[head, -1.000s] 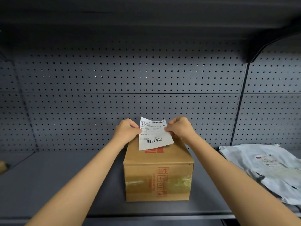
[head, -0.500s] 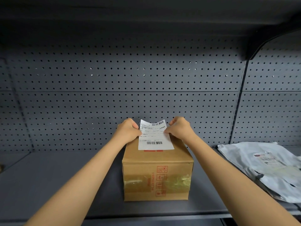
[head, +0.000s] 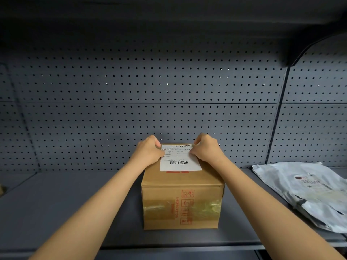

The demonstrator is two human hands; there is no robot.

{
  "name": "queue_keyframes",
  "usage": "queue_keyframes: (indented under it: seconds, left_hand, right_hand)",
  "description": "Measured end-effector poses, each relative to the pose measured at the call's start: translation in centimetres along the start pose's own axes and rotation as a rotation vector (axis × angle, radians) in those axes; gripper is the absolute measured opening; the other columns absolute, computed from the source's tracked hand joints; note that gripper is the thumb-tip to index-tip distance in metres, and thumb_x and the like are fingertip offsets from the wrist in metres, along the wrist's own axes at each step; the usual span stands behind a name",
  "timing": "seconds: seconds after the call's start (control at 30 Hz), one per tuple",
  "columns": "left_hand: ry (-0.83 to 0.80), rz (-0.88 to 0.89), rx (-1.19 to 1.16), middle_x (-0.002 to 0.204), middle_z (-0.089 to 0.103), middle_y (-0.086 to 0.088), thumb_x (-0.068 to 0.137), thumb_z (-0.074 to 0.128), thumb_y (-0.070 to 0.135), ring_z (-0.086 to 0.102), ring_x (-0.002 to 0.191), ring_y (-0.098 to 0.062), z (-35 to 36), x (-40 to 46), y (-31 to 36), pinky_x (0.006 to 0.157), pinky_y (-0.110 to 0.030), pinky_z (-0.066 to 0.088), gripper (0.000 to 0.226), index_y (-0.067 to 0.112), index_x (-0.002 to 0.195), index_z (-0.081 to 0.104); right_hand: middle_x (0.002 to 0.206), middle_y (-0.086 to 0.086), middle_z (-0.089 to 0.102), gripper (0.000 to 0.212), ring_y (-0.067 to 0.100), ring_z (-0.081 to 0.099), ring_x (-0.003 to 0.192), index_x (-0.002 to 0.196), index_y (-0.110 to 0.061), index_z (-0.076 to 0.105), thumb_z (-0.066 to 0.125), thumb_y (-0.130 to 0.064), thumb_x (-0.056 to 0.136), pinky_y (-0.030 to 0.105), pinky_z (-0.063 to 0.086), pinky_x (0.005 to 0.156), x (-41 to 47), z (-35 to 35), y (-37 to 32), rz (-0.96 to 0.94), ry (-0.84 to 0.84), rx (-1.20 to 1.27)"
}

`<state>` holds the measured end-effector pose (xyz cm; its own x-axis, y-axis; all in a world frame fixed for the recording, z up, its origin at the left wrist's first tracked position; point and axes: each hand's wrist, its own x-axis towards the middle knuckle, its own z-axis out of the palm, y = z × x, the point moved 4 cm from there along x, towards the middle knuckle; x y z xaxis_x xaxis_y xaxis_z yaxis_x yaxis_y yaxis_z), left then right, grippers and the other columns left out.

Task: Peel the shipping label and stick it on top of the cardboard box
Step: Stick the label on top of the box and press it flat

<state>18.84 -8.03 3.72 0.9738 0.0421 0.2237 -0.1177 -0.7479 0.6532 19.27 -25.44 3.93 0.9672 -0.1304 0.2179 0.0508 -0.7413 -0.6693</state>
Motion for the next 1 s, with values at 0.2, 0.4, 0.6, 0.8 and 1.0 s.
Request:
queue_keyframes:
  seconds: [0.2,0.4,0.6,0.8,1.0]
  left_hand:
    - [0.033,0.090,-0.056,0.093,0.056,0.003,0.085,0.053,0.018,0.050,0.095,-0.015,-0.4,-0.3,0.1,0.070,-0.024,0.038,0.012,0.016,0.096,0.058]
    - [-0.084,0.278,-0.049,0.108,0.063,0.002,0.087,0.053,0.019,0.053,0.095,-0.008,-0.4,-0.5,1.8,0.080,-0.020,0.035,0.022,0.018,0.106,0.063]
    - [-0.275,0.327,0.147,0.131,0.056,0.002,0.088,0.051,0.023,0.050,0.120,-0.015,1.4,-0.6,1.7,0.096,-0.025,0.038,0.034,0.022,0.122,0.056]
    - [-0.240,0.310,0.153,0.131,0.057,0.003,0.089,0.050,0.027,0.048,0.122,-0.014,1.1,-0.5,1.0,0.095,-0.024,0.035,0.033,0.021,0.120,0.058]
    - [-0.233,0.270,0.142,0.134,0.054,0.005,0.089,0.050,0.028,0.044,0.126,-0.014,0.4,-0.3,-0.1,0.103,-0.028,0.033,0.032,0.023,0.119,0.060]
  right_hand:
    - [0.087,0.006,0.060,0.011,0.018,0.053,0.081,0.089,-0.007,0.061,0.052,-0.013,0.086,0.023,0.041,0.058,-0.3,-1.0,0.0,-0.112,0.013,0.154]
    - [0.107,0.006,0.065,0.023,0.013,0.052,0.091,0.104,-0.009,0.064,0.049,-0.016,0.090,0.017,0.034,0.073,-0.7,-0.5,-1.1,-0.248,-0.093,0.059]
    - [0.116,0.009,0.066,0.028,0.024,0.059,0.107,0.113,-0.015,0.063,0.050,-0.017,0.088,0.033,0.047,0.092,-1.1,1.4,-1.8,-0.342,-0.234,-0.106]
    - [0.118,0.007,0.065,0.030,0.022,0.057,0.107,0.114,-0.014,0.063,0.048,-0.024,0.090,0.031,0.045,0.092,-1.2,1.2,-1.6,-0.329,-0.274,-0.168]
    - [0.127,0.000,0.061,0.030,0.016,0.053,0.117,0.115,-0.017,0.063,0.049,-0.025,0.090,0.024,0.038,0.094,-0.7,0.2,-0.1,-0.285,-0.250,-0.165]
